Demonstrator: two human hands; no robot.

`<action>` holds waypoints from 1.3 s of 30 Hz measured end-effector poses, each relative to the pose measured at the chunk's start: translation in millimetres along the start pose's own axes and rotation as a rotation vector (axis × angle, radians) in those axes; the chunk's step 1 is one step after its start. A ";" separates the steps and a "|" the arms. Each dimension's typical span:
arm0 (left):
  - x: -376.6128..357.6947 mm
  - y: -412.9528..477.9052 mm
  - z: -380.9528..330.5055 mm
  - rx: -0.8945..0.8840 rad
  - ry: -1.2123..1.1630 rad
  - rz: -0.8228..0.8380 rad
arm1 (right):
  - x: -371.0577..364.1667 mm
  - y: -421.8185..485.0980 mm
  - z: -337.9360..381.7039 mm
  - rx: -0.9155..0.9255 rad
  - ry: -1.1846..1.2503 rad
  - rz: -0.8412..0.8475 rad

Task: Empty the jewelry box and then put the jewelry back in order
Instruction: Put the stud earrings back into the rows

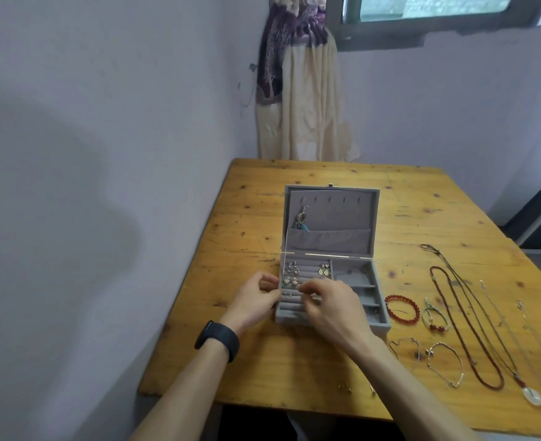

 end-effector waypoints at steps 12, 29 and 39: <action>-18.4 -93.4 -20.4 -0.230 0.042 -0.161 | 45.5 -107.9 -89.0 -0.046 0.121 -0.106; -92.8 -119.3 -53.9 -0.405 0.487 -0.030 | 20.6 -138.6 -101.0 -0.048 -0.057 -0.221; -93.3 -121.0 -51.4 -0.432 0.495 -0.028 | 15.7 -134.9 -93.5 -0.006 -0.099 -0.229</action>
Point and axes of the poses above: each hand's wrist, its own y-axis towards the middle knuckle, its own x-axis out of the back of the hand, z = x × y, the point moved 9 cm from there along y, towards the middle knuckle, and after that the axes turned 14 degrees about -x, right-handed, at the moved point
